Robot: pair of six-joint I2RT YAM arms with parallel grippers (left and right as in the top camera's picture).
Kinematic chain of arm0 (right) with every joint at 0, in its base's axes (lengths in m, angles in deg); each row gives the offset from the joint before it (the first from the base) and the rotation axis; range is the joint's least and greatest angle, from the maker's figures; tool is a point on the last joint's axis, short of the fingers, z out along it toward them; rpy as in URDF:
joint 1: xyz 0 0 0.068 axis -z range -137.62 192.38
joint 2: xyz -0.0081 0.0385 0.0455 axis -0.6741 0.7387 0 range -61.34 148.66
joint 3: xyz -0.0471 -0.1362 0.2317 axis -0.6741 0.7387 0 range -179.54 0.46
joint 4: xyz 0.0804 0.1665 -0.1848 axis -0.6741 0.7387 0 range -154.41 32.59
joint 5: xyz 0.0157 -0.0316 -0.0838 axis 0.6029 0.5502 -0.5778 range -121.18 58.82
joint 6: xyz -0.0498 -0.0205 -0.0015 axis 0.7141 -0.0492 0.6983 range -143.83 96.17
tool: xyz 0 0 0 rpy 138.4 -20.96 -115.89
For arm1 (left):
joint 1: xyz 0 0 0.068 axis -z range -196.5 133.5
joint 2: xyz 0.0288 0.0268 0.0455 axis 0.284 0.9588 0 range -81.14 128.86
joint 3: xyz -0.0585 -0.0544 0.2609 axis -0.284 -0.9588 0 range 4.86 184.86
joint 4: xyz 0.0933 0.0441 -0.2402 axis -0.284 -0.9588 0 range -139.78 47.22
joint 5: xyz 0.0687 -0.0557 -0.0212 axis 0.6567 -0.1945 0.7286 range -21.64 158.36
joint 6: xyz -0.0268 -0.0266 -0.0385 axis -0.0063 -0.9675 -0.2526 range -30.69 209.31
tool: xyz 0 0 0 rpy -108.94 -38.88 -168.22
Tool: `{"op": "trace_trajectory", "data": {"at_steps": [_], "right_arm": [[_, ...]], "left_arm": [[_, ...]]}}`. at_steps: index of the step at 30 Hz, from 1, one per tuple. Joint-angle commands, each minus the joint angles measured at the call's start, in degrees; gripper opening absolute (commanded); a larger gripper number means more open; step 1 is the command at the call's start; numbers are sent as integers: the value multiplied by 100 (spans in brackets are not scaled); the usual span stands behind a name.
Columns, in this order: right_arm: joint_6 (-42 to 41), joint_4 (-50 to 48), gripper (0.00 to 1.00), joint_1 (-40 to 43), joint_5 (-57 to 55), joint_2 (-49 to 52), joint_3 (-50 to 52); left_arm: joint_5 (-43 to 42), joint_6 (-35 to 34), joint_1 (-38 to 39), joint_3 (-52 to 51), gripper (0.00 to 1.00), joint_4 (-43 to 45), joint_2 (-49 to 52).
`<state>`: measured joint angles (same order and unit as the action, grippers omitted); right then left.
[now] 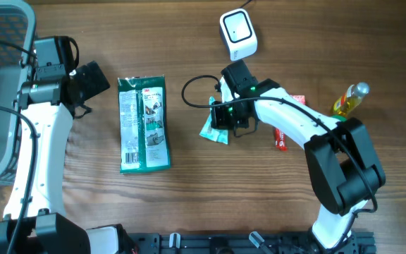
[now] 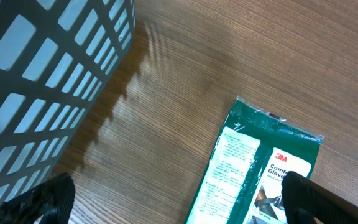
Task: Scan the item barcode
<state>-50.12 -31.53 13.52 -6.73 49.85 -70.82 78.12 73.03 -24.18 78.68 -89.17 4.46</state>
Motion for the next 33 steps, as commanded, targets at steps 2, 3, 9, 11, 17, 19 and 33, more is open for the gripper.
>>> {"op": "trace_trajectory", "data": {"at_steps": [2,3,9,11,17,19,33], "right_arm": [[-238,-317,4,24,87,7,225],[-238,-374,4,24,85,7,269],[-378,-855,4,22,90,7,614],[-315,-992,4,22,236,2,603],[125,-1060,4,256,866,-450,136],[133,-955,4,365,857,-638,138],[210,-1786,4,483,824,942,531]], "left_arm": [[11,-72,-33,33,100,11,-11],[11,-70,-33,33,100,13,-11],[11,-70,-33,33,100,13,-11],[11,-70,-33,33,100,13,-11],[11,-70,-33,33,100,13,-11],[11,-70,-33,33,100,13,-11],[11,-70,-33,33,100,13,-11]]}}
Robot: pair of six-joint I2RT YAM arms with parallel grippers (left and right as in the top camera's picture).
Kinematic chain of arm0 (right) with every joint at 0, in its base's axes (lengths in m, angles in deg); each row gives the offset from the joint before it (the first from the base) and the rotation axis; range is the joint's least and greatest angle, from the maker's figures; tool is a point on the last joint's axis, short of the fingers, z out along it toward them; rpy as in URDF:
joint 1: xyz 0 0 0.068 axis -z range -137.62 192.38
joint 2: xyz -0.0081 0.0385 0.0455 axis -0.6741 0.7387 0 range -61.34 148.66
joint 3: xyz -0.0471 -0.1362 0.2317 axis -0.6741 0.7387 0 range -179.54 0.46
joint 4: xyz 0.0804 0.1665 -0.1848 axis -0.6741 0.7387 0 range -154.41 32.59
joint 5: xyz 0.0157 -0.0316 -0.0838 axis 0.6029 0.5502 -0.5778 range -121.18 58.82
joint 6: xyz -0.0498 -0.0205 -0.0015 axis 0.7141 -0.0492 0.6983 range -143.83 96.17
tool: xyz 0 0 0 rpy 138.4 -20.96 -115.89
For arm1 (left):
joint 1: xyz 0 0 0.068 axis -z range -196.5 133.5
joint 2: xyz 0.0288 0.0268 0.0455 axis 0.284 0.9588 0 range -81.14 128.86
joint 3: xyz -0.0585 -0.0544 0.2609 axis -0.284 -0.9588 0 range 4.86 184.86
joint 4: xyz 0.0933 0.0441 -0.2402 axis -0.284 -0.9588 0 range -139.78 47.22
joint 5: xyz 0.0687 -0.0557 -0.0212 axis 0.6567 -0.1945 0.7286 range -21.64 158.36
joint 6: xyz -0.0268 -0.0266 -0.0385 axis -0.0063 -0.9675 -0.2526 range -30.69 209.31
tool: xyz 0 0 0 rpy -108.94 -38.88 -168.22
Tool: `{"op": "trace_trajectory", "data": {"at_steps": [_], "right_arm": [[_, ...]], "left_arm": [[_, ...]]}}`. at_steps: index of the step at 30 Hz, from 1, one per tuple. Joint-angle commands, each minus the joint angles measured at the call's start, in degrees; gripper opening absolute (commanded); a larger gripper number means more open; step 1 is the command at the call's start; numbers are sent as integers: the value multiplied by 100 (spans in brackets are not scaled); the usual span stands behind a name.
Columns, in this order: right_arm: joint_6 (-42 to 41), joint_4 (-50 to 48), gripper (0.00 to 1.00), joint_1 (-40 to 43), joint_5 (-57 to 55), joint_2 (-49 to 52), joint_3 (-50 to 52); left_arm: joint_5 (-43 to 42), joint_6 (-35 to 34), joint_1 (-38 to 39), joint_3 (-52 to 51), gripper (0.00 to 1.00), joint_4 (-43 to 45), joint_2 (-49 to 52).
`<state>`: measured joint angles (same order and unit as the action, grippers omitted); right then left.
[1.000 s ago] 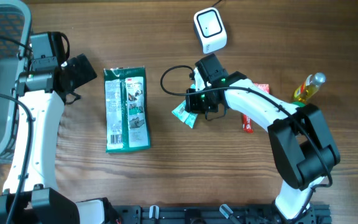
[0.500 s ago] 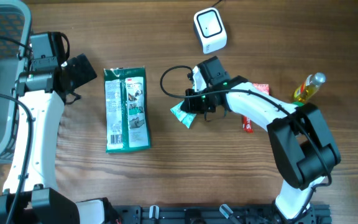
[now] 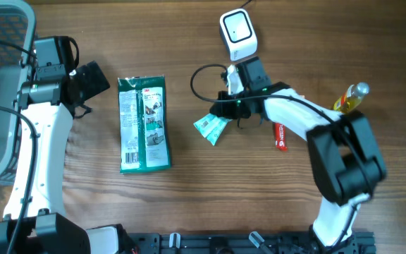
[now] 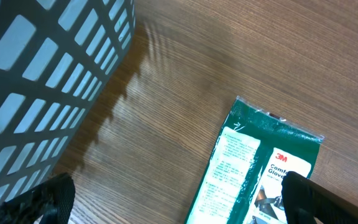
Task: Scan the item barcode
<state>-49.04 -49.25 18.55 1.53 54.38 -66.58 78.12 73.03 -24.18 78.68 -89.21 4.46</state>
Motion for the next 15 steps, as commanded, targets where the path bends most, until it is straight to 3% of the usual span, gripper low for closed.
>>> {"op": "trace_trajectory", "data": {"at_steps": [1,6,10,15], "right_arm": [[105,-11,4,-20,-2,566,107],[103,-221,4,-20,105,590,107],[98,-717,5,-4,826,490,48],[-44,-590,6,7,1128,-350,-120]], "left_arm": [[11,-70,-33,33,100,17,-11],[11,-70,-33,33,100,17,-11],[11,-70,-33,33,100,17,-11],[11,-70,-33,33,100,17,-11]]}}
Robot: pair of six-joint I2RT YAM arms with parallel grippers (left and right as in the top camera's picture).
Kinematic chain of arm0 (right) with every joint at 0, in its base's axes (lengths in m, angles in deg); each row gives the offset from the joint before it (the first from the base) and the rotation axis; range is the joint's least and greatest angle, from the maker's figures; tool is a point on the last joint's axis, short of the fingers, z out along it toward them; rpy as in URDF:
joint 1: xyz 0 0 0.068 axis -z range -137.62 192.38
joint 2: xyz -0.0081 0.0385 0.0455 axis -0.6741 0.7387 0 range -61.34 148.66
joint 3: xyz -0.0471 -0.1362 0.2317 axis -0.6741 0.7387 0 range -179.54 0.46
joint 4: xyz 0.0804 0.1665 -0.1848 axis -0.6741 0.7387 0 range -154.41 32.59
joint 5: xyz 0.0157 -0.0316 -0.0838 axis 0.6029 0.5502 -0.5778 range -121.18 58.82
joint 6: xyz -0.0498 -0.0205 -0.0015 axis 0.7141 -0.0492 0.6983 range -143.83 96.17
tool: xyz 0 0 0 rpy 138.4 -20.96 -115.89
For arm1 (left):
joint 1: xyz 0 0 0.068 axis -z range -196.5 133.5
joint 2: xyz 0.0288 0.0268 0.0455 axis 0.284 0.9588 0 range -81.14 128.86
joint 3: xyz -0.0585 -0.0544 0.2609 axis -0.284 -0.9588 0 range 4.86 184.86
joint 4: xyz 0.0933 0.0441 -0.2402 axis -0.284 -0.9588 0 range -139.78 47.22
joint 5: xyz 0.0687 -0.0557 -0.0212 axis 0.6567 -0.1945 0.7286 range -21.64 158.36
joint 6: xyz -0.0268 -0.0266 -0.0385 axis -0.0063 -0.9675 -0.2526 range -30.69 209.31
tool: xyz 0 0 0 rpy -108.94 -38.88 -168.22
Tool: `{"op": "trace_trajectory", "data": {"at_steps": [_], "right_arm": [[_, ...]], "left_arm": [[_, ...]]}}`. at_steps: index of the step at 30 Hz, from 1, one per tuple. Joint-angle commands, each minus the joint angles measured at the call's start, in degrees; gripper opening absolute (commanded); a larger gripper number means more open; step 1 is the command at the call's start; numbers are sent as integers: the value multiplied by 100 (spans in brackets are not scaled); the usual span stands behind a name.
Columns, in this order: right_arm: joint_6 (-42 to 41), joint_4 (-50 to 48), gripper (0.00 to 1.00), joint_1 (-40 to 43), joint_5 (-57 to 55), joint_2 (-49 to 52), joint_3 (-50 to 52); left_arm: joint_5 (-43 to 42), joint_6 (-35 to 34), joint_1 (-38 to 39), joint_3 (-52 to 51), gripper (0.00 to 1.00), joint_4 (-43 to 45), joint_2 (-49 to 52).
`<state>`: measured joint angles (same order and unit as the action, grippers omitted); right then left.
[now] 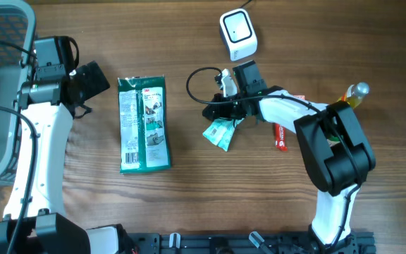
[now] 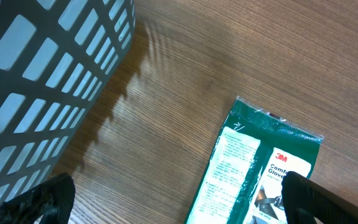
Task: Scan the item barcode
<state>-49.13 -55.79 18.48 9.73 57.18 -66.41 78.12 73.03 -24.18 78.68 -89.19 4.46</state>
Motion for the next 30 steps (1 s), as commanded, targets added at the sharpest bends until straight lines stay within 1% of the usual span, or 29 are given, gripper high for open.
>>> {"op": "trace_trajectory", "data": {"at_steps": [1,3,6,9,10,11,14,17,19,22,24,26,29,30], "right_arm": [[-35,142,6,13,306,-754,-138],[-35,367,5,13,308,-946,-138],[-24,662,4,-44,238,-955,-68],[-20,820,4,-168,-177,-901,59],[-22,817,4,-249,-503,-876,149],[-42,763,4,-330,-798,-835,256],[-46,505,4,-492,-925,-732,542],[-715,264,4,-566,-1357,-573,824],[-835,101,4,-566,-1543,-459,966],[-831,-66,4,-566,-1513,-468,957],[-761,-201,6,-557,-1209,-542,857],[-638,-186,9,-455,-844,-804,688],[-638,-48,9,-164,-487,-1410,634],[-640,205,8,-17,-531,-1655,634]], "left_arm": [[11,-70,-33,33,100,15,-11],[11,-72,-33,33,100,15,-11],[11,-70,-33,33,100,15,-11],[11,-70,-33,33,100,15,-11],[11,-72,-33,33,100,15,-11],[11,-70,-33,33,100,15,-11],[11,-70,-33,33,100,15,-11],[11,-72,-33,33,100,15,-11],[11,-72,-33,33,100,15,-11],[11,-70,-33,33,100,15,-11],[11,-72,-33,33,100,15,-11],[11,-70,-33,33,100,15,-11],[11,-70,-33,33,100,15,-11],[11,-72,-33,33,100,15,-11]]}}
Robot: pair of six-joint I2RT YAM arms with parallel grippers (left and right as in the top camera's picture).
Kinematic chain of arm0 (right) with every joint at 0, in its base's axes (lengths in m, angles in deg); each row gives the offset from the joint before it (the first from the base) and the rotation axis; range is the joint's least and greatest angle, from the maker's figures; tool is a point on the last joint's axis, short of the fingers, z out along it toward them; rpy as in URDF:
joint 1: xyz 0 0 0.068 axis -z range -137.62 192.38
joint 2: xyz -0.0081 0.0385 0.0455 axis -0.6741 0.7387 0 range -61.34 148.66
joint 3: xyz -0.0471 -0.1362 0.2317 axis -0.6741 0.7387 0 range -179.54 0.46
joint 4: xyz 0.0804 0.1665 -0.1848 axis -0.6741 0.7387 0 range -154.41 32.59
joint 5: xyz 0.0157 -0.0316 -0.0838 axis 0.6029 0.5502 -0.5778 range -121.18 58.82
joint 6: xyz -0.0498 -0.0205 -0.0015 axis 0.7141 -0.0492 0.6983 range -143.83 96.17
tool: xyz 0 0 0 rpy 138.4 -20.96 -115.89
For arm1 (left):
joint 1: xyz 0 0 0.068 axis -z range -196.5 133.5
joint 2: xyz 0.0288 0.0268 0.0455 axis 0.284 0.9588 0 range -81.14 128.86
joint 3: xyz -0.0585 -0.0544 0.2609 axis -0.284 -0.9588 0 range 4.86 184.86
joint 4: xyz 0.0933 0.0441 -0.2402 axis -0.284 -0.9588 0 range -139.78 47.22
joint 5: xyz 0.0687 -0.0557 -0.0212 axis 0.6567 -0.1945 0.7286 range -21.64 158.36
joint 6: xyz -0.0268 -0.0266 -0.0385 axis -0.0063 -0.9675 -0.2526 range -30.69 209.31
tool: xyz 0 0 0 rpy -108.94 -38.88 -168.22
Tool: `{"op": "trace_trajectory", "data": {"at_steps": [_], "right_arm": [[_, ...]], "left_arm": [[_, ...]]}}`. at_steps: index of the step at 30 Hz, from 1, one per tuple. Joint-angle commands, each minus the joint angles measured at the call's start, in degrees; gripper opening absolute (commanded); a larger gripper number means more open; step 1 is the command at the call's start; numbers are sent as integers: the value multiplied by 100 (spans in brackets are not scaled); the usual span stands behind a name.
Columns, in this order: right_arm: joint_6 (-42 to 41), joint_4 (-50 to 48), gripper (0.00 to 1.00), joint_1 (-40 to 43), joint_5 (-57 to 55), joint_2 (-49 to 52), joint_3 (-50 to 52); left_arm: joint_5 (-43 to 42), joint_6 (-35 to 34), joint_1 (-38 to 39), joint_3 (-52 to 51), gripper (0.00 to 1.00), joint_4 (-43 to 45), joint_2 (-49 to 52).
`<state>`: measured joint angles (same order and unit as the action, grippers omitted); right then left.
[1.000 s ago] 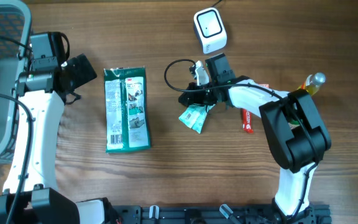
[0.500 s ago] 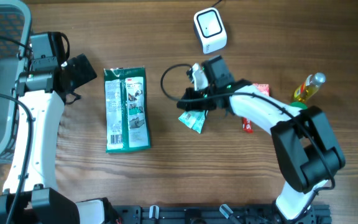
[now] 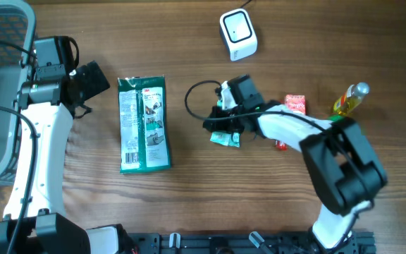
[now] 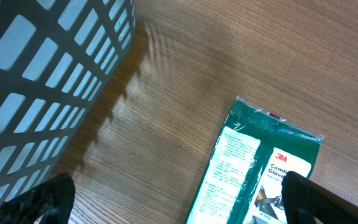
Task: Scan the item barcode
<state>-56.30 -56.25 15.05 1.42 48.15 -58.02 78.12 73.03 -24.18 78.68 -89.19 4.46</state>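
Note:
The white barcode scanner [image 3: 238, 33] stands at the back of the table. Well in front of it, my right gripper [image 3: 218, 124] is shut on a small teal packet [image 3: 226, 137], holding it low over the wood. The packet's printed side cannot be read. My left gripper [image 3: 94, 79] rests at the far left, beside the top of a green 3M glove package [image 3: 144, 123]. In the left wrist view that gripper [image 4: 176, 190] is open wide with nothing between its black fingertips [image 4: 45, 199], and the green package [image 4: 257, 168] lies under the right one.
A grey mesh basket fills the left edge and also shows as the basket [image 4: 42, 74] in the left wrist view. A red box [image 3: 295, 104], a red stick [image 3: 281, 144] and a yellow bottle [image 3: 349, 99] lie to the right of my right arm. A black cable [image 3: 192, 92] loops near the gripper.
My right gripper, still holding the teal packet, now sits slightly nearer the front and farther from the scanner. The red box shows beside its arm. The left arm has not moved.
My right gripper was down on the teal packet in front of the scanner. Then its wrist was close under the scanner with the packet hanging to the left. Then it was farther back from the scanner, and now farther still. The left arm stayed still.

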Motion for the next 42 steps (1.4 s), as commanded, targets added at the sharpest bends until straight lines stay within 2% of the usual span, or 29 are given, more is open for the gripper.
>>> {"op": "trace_trajectory", "data": {"at_steps": [1,4,8,12,15,20,26,33,37,42], "right_arm": [[76,461,8,420,243,-876,-205],[85,1360,4,662,-179,-1001,-184],[74,1665,4,623,-409,-905,129],[-372,1534,4,592,-734,-664,608],[-380,1482,4,592,-730,-542,675],[-544,1504,5,592,302,-741,313],[-385,1515,4,592,295,-957,192],[-308,1362,4,273,-1108,-951,216],[-317,804,4,55,-1250,-859,446],[-352,774,4,-83,-1290,-570,450]], "left_arm": [[11,-70,-33,33,100,15,-11],[11,-70,-33,33,100,15,-11],[11,-70,-33,33,100,15,-11],[11,-70,-33,33,100,15,-11],[11,-72,-33,33,100,15,-11],[11,-72,-33,33,100,15,-11],[11,-70,-33,33,100,15,-11],[11,-70,-33,33,100,15,-11],[11,-70,-33,33,100,15,-11],[11,-70,-33,33,100,15,-11]]}}
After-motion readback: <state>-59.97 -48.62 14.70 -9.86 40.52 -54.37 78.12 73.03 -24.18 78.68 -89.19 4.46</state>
